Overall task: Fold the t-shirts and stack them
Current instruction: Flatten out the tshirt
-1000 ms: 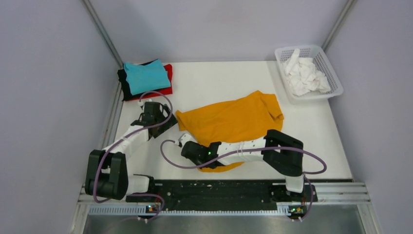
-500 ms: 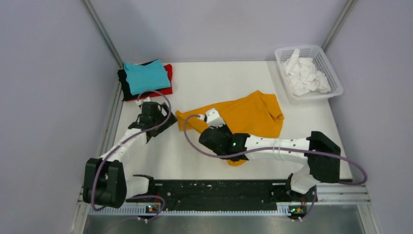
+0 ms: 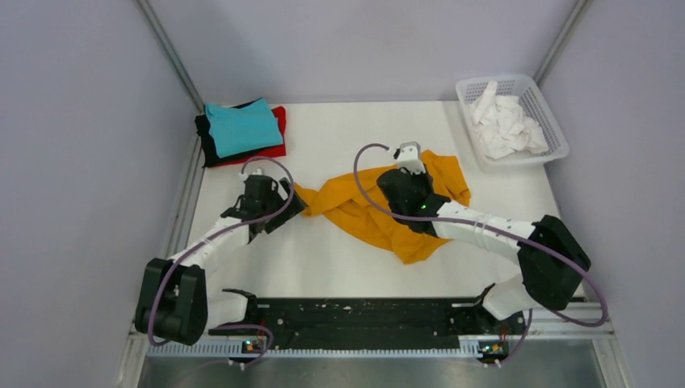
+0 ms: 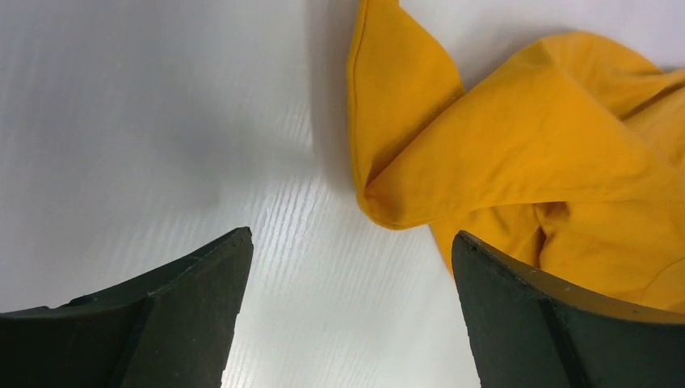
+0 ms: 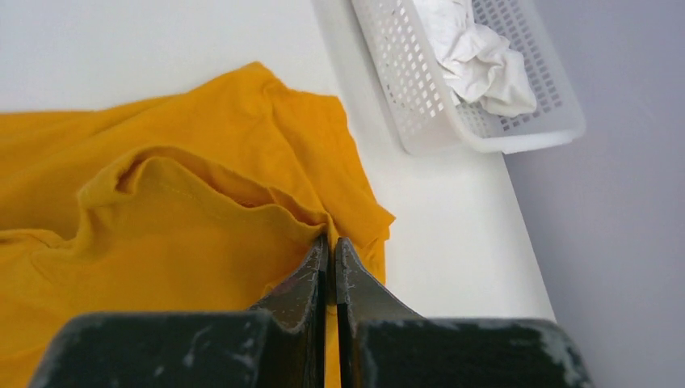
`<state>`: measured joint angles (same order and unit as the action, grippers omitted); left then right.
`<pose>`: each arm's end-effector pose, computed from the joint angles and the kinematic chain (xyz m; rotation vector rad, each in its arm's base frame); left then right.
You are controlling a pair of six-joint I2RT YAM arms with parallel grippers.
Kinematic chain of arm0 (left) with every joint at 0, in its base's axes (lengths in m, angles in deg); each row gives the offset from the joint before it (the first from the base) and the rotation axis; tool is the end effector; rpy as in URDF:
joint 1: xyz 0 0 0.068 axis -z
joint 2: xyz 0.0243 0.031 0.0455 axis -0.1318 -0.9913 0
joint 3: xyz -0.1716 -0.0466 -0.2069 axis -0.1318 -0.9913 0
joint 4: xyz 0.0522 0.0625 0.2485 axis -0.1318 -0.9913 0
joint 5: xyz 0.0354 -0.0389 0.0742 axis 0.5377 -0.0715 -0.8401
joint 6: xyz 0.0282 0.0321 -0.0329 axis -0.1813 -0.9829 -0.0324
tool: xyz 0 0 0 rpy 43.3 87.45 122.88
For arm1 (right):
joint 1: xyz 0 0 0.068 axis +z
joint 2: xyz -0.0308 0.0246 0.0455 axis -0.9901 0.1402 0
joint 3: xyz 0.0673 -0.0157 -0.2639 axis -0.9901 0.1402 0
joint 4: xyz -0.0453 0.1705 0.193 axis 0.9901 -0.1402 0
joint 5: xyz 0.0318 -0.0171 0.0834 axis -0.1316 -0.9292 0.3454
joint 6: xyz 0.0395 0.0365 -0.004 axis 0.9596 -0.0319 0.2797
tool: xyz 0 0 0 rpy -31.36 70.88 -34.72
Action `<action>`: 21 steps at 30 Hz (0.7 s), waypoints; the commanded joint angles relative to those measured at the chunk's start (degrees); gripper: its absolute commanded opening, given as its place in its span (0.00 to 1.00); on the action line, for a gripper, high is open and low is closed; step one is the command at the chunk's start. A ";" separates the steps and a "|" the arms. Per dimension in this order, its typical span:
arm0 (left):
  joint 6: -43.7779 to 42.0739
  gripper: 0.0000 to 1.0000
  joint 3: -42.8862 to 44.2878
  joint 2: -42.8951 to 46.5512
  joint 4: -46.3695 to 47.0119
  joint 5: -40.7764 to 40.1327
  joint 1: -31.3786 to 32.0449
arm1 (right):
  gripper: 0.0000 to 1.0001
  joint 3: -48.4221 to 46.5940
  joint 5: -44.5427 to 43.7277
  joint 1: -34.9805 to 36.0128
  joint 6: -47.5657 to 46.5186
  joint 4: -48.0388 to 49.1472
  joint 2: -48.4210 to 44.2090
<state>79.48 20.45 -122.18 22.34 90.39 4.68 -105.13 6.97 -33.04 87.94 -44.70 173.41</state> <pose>0.2360 -0.0536 0.1898 -0.6586 2.3623 -0.5393 0.2216 0.2046 0.2362 -0.1478 1.9034 -0.6555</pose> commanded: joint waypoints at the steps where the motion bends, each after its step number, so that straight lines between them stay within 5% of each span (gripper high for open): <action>1: 0.79 0.96 -1.64 -1.42 3.19 -0.51 3.04 | 0.00 0.27 1.46 -2.73 -8.39 13.25 -6.77; 5: 0.50 0.92 0.01 -5.00 2.48 -0.70 3.80 | 0.00 0.73 7.44 -3.54 -8.46 14.73 -9.41; 14: 2.27 0.89 -2.03 -4.16 3.19 -4.14 5.15 | 0.00 1.82 5.04 -8.74 -10.70 13.34 -13.84; 21: 4.54 0.84 5.25 -10.18 1.46 -10.11 5.01 | 0.00 3.46 8.00 -8.74 -9.65 11.75 -16.87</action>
<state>82.03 20.74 -128.89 23.34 85.06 9.73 -101.66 14.23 -41.56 77.66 -32.87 158.76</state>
